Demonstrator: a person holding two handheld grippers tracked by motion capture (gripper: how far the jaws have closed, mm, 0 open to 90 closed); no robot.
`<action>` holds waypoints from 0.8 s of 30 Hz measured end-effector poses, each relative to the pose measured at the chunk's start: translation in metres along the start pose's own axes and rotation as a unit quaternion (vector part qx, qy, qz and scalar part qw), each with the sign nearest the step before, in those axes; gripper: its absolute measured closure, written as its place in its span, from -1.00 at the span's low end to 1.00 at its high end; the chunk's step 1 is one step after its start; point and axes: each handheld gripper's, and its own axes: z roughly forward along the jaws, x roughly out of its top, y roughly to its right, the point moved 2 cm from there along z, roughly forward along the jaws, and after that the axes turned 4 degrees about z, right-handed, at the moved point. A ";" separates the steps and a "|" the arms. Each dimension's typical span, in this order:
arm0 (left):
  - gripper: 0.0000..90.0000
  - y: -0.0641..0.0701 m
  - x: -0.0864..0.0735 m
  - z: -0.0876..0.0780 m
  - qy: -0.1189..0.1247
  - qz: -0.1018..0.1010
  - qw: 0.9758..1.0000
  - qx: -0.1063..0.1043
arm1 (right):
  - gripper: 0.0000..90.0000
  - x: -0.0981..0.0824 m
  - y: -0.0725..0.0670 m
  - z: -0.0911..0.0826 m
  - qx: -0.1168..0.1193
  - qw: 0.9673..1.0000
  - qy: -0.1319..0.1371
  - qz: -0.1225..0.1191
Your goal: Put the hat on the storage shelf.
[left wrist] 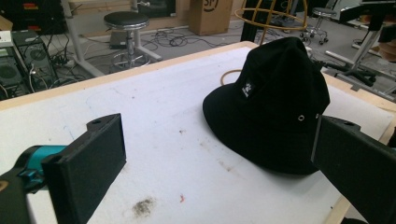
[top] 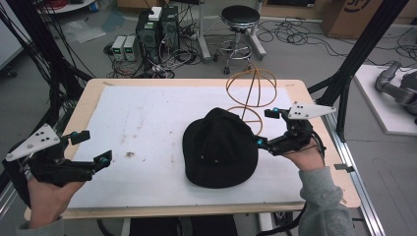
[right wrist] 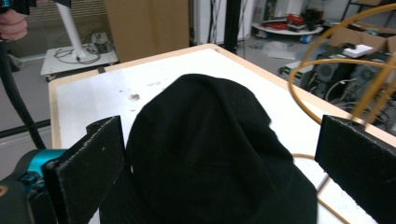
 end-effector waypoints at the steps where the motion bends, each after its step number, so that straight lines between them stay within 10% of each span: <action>1: -0.93 0.000 -0.001 -0.001 0.000 0.000 1.000 0.001 | -0.97 0.001 -0.001 0.003 0.003 1.000 -0.002 -0.001; 24: -0.93 0.001 -0.015 -0.023 -0.010 -0.011 1.000 0.015 | -0.96 0.019 0.003 0.077 0.058 0.998 -0.021 -0.029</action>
